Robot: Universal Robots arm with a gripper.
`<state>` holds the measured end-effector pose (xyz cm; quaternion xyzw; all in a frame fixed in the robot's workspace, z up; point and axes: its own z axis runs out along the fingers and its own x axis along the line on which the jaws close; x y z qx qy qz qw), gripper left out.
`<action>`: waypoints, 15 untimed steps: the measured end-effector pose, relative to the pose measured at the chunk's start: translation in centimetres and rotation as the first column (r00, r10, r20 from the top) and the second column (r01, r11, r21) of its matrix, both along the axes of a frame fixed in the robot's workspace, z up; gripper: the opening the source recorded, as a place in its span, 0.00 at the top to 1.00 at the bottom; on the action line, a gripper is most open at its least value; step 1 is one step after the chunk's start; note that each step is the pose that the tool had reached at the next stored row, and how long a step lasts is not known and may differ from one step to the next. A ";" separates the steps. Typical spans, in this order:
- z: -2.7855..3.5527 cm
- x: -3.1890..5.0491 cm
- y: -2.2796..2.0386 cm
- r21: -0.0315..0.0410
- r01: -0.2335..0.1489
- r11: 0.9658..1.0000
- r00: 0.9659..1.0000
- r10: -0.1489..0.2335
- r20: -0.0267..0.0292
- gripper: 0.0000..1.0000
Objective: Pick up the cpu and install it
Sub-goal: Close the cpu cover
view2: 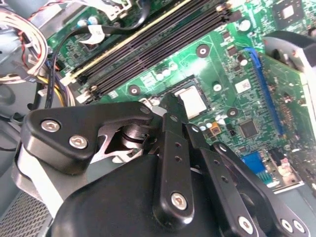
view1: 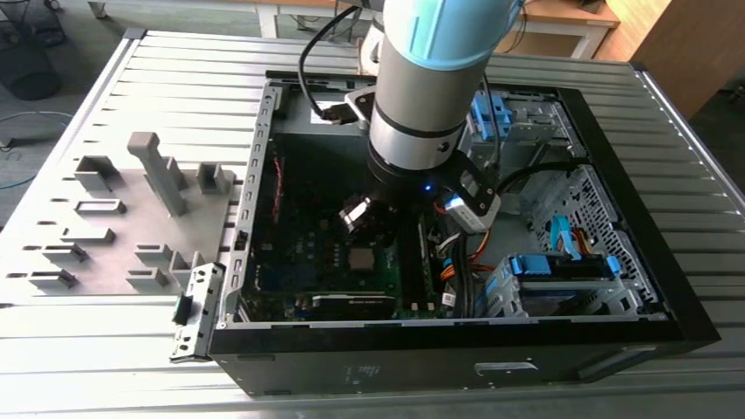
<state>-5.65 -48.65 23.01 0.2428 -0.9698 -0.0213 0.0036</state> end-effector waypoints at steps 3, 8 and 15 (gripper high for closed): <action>0.00 0.14 0.27 0.000 -0.002 1.000 1.000 0.002 0.000 0.89; -0.02 0.52 0.35 0.000 -0.014 1.000 1.000 0.014 0.000 0.89; -0.02 0.60 0.36 0.008 -0.069 0.998 0.998 0.069 0.000 0.89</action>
